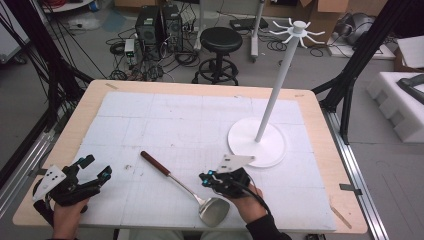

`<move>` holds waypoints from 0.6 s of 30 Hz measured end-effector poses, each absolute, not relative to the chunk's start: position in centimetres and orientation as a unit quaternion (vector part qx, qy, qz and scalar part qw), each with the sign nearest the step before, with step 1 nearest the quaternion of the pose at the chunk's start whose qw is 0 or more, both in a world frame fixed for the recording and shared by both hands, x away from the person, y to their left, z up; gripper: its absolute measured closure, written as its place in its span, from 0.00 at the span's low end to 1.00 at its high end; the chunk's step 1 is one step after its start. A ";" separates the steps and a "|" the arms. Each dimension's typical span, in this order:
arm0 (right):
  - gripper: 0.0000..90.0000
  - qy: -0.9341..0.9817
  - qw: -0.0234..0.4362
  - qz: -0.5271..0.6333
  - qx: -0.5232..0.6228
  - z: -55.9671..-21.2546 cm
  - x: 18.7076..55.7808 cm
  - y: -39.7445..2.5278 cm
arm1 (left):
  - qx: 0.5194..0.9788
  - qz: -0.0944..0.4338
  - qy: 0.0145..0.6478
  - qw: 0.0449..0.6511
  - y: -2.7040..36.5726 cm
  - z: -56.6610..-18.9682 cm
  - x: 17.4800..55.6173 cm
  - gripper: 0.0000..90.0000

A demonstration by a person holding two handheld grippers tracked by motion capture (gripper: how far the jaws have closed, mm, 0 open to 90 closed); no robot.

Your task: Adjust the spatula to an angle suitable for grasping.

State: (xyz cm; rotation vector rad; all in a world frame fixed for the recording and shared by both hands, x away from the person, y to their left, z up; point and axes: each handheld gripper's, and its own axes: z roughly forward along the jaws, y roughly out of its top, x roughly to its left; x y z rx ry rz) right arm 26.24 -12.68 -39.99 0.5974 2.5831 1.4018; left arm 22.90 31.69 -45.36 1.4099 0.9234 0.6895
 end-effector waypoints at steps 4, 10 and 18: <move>0.99 0.885 0.040 0.432 0.167 -40.2 26.6 -10.3 | 0.611 0.299 0.400 0.614 31.7 -45.4 22.9 0.23; 0.99 0.909 0.002 0.391 0.141 -41.0 26.6 -7.8 | 0.611 0.300 0.400 0.613 31.7 -45.4 22.9 0.23; 0.99 0.935 0.010 0.323 0.144 -42.4 27.0 -5.3 | 0.611 0.301 0.400 0.613 31.6 -45.4 22.8 0.23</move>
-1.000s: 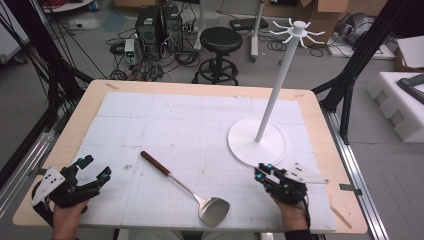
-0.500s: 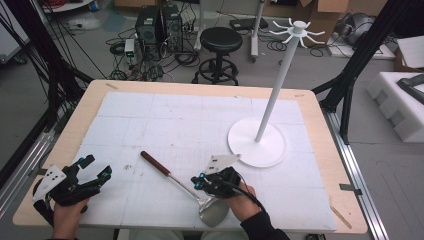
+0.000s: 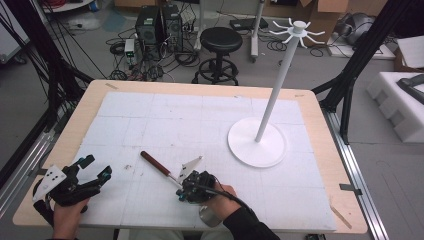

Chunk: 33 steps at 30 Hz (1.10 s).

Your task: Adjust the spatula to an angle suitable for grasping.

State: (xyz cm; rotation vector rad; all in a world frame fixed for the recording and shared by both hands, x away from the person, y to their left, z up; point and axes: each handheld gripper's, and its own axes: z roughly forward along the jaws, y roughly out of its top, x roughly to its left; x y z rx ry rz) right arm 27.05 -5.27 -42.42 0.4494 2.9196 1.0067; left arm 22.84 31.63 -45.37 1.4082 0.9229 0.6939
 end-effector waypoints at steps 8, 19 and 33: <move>0.99 0.935 0.038 0.304 0.177 -42.6 27.8 -6.2 | 0.611 0.301 0.399 0.614 31.6 -45.4 22.8 0.23; 0.99 0.929 0.042 0.304 0.209 -42.8 28.3 -8.5 | 0.611 0.301 0.398 0.614 31.6 -45.4 22.8 0.23; 0.99 0.926 0.027 0.296 0.230 -42.7 27.1 -11.7 | 0.612 0.303 0.397 0.613 31.6 -45.4 22.8 0.23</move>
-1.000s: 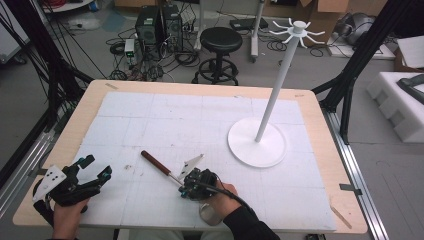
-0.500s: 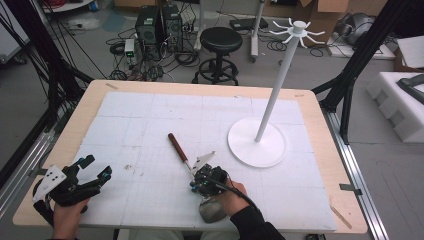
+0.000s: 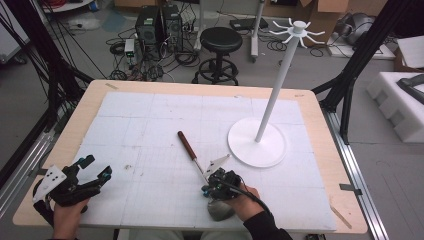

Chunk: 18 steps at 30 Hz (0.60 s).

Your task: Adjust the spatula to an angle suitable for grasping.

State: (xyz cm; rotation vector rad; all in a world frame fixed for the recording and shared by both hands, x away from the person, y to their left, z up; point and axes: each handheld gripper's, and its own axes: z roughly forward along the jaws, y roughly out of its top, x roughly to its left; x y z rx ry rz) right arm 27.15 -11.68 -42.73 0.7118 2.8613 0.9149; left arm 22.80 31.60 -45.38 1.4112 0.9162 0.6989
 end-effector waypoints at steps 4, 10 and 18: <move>0.99 0.925 0.038 0.296 0.237 -42.7 26.9 -12.9 | 0.612 0.303 0.397 0.613 31.6 -45.4 22.8 0.23; 0.99 0.910 0.046 0.311 0.270 -42.4 27.1 -15.2 | 0.612 0.303 0.397 0.612 31.6 -45.4 22.8 0.23; 0.99 0.890 0.079 0.332 0.302 -42.3 27.0 -17.8 | 0.612 0.302 0.399 0.612 31.6 -45.4 22.8 0.23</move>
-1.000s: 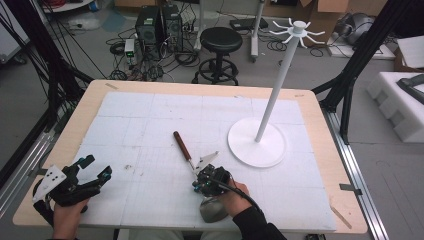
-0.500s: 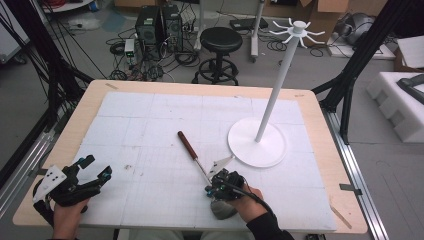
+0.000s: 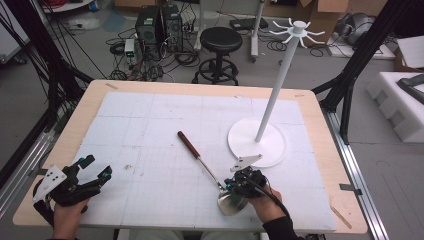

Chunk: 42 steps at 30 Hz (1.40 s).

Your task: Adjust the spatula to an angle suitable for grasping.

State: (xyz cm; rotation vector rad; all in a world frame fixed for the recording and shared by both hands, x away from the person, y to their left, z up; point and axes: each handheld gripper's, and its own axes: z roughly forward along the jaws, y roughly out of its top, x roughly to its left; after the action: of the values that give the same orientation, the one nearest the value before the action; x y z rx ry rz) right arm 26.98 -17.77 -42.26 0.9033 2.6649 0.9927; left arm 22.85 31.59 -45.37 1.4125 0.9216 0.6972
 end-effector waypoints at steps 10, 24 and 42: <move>0.99 0.914 0.059 0.310 0.254 -42.8 26.6 -12.2 | 0.613 0.302 0.399 0.612 31.6 -45.4 22.9 0.23; 0.99 0.915 0.082 0.275 0.284 -42.6 27.2 -14.2 | 0.614 0.303 0.397 0.611 31.6 -45.4 22.8 0.23; 0.65 0.796 0.177 0.465 0.345 -41.2 24.5 -24.1 | 0.616 0.304 0.397 0.609 31.5 -45.4 22.8 0.24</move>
State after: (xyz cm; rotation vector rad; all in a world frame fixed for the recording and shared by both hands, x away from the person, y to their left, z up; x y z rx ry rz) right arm 24.47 -24.15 -41.24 0.9763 2.2521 1.3169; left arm 22.81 31.52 -45.35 1.4236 0.9162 0.7031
